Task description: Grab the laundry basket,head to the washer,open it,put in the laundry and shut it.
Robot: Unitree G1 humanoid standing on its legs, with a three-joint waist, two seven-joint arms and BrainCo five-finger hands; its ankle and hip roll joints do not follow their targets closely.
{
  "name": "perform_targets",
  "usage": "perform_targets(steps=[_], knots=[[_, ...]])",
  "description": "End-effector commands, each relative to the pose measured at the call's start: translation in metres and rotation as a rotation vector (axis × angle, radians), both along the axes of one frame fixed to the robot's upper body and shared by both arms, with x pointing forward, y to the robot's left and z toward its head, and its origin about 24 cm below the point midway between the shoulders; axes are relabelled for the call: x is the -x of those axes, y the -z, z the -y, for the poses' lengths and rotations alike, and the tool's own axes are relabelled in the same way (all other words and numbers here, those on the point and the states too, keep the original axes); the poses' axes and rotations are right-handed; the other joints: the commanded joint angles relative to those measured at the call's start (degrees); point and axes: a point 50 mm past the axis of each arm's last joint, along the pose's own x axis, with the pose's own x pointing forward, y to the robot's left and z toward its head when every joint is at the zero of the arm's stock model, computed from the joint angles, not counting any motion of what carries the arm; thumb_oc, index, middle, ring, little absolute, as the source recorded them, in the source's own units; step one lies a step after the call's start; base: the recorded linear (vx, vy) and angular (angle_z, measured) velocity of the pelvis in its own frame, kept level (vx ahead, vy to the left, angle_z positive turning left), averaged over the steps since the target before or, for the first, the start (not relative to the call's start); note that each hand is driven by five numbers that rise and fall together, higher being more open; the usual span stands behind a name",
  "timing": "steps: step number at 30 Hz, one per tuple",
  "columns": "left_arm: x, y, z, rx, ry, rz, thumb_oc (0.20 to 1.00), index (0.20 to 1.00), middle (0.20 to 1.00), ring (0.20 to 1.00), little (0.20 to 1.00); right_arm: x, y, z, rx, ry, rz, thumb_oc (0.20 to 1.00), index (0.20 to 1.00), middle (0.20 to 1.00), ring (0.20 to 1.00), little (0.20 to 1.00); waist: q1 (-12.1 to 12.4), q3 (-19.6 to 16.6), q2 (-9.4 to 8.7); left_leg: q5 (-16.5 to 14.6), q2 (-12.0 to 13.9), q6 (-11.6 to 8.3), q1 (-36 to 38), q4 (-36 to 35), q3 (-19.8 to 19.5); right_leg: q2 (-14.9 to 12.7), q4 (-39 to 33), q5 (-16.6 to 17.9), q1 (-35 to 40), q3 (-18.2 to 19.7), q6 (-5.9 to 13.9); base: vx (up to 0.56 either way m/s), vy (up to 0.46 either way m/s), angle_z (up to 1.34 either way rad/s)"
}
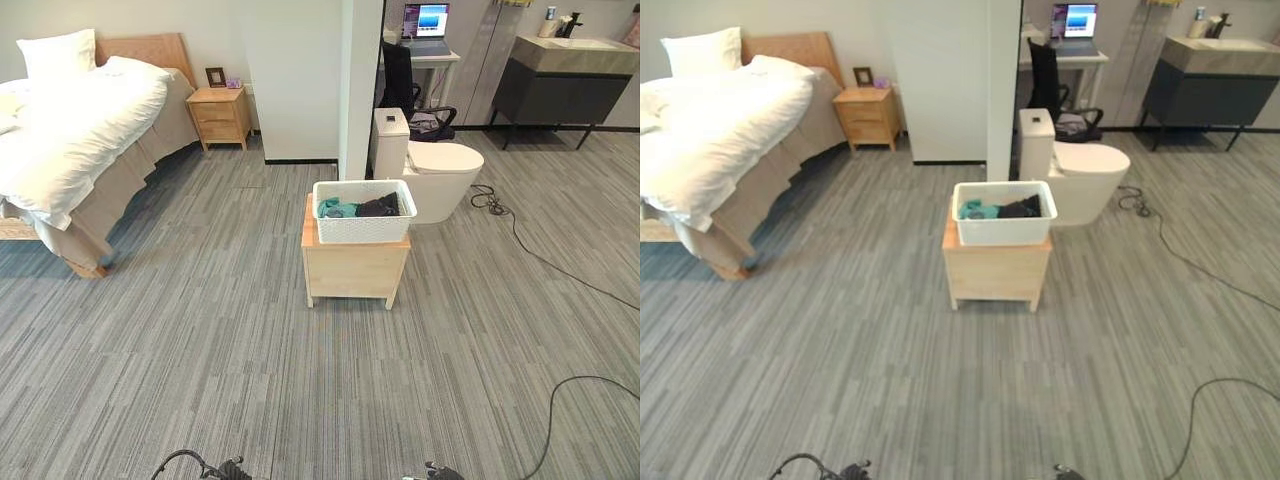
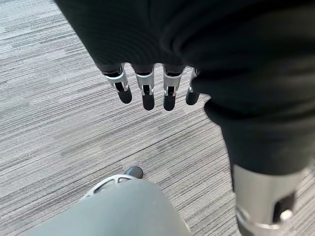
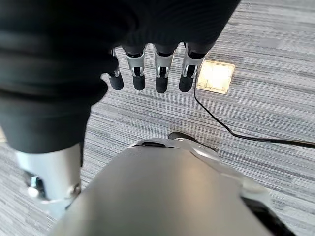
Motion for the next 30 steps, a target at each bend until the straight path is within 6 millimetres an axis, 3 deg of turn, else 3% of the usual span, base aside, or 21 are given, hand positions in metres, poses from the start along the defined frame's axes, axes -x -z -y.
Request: perform_targets(steps=[1, 9, 14, 23, 26, 28, 30], knots=[[-0.009, -0.002, -0.001, 0.032, -0.072, 0.038, 1.000, 1.000, 1.000, 1.000, 1.000, 0.005, 0.004, -0.007, -0.014, -0.018, -0.061, 1.000, 1.000, 1.000, 1.000, 1.000, -1.17, 1.51, -2.01, 1.75, -1.43, -3.04, 3.39, -6.20, -1.16, -5.34, -20.45, 13.25, 12.46, -1.50, 8.69, 0.00, 0.000, 0.00], [-0.021, -0.004, 0.010, 0.068, -0.052, 0.076, 1.000, 1.000, 1.000, 1.000, 1.000, 0.001, 0.002, -0.001, 0.003, -0.014, -0.050, 1.000, 1.000, 1.000, 1.000, 1.000, -1.07, 2.13, -1.49, 2.02, -1.52, -2.95, 3.00, -6.20, -1.43, -5.48, -20.45, 13.68, 12.11, -1.52, 8.74, 0.00, 0.000, 0.00], [-0.033, -0.007, 0.025, 0.115, -0.030, 0.110, 1.000, 1.000, 1.000, 1.000, 1.000, -0.005, -0.002, 0.012, 0.040, 0.017, -0.042, 1.000, 1.000, 1.000, 1.000, 1.000, -0.79, 3.35, -1.06, 1.92, -2.14, -2.07, 3.15, -6.20, -2.06, -5.60, -20.45, 13.80, 12.40, -1.69, 8.72, 0.01, 0.047, 0.02], [-0.050, -0.012, 0.033, 0.130, 0.027, 0.155, 1.000, 1.000, 1.000, 1.000, 1.000, -0.010, -0.005, 0.026, 0.091, 0.070, -0.040, 1.000, 1.000, 1.000, 1.000, 1.000, -0.29, 5.17, -0.69, 1.94, -3.32, -0.94, 2.69, -6.20, -3.03, -6.92, -17.96, 14.01, 12.10, -2.45, 9.07, 0.01, 0.089, 0.05], [-0.055, -0.015, 0.034, 0.135, 0.065, 0.181, 1.000, 1.000, 1.000, 1.000, 1.000, -0.015, -0.008, 0.030, 0.091, 0.106, -0.009, 1.000, 1.000, 1.000, 1.000, 1.000, -0.34, 6.77, -0.26, 1.58, -4.11, -0.34, 1.94, -5.45, -3.43, -8.46, -13.51, 14.21, 10.15, -3.02, 9.70, -0.05, 0.185, 0.09], [-0.065, -0.020, 0.030, 0.125, 0.085, 0.219, 1.000, 1.000, 1.000, 1.000, 1.000, -0.029, -0.012, 0.032, 0.081, 0.125, 0.051, 1.000, 1.000, 1.000, 1.000, 1.000, -1.43, 10.84, 0.96, 0.60, -4.99, 1.09, 1.95, -3.41, -3.58, -10.76, 0.91, 18.40, 2.73, 0.99, 10.33, -0.12, 0.317, 0.10], [-0.067, -0.021, 0.029, 0.123, 0.081, 0.223, 1.000, 1.000, 1.000, 1.000, 1.000, -0.030, -0.012, 0.031, 0.081, 0.122, 0.053, 1.000, 1.000, 1.000, 1.000, 1.000, -1.63, 11.59, 1.42, 0.36, -5.06, 1.55, 2.21, -3.33, -3.35, -11.01, 4.03, 19.31, 0.77, 1.33, 10.10, -0.02, 0.170, -0.10]])
